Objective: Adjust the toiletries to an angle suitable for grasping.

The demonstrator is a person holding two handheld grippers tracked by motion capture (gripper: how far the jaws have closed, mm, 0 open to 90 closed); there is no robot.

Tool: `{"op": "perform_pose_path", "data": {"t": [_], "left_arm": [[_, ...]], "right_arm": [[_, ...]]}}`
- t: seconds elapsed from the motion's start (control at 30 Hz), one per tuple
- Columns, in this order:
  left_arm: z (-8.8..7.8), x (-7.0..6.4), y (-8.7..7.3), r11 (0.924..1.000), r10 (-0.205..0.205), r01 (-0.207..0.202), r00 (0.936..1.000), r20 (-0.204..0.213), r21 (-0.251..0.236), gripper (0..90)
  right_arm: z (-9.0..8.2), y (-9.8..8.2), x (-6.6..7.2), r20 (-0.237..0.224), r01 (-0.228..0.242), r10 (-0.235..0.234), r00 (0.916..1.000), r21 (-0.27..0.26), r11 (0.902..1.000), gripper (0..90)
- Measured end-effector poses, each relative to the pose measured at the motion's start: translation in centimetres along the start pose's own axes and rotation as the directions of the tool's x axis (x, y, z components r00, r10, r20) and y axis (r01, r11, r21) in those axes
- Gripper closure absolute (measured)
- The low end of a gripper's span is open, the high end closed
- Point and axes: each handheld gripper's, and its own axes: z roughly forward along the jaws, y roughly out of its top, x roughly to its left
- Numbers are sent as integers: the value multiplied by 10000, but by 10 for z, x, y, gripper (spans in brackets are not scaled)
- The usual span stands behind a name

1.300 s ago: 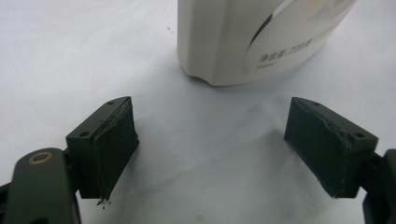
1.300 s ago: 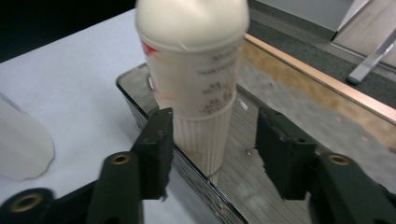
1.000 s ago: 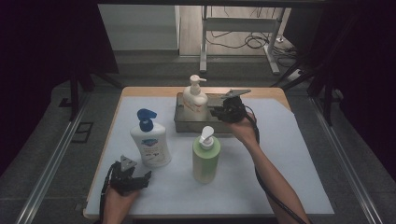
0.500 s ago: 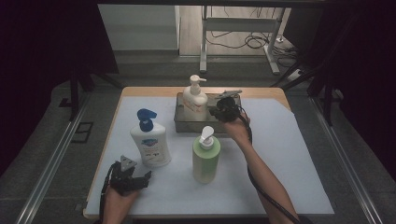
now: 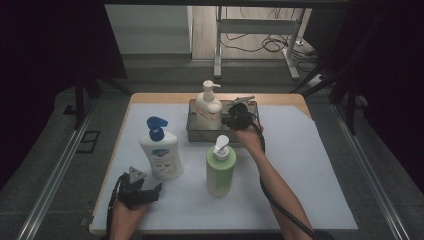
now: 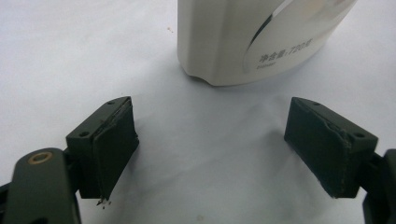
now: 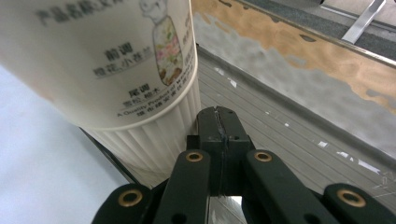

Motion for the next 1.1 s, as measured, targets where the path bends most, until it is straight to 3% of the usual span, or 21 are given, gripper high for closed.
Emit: {"op": "perform_pose_path", "data": {"t": [0.9,1.1], "left_arm": [[0,0,0,10000,1,-1,10000,9,4,165],[0,0,0,10000,0,0,10000,14,9,165]], "right_arm": [[20,6,22,-413,431,-418,9983,301,9986,897],[20,7,22,-442,377,-363,9984,294,9989,897]]}}
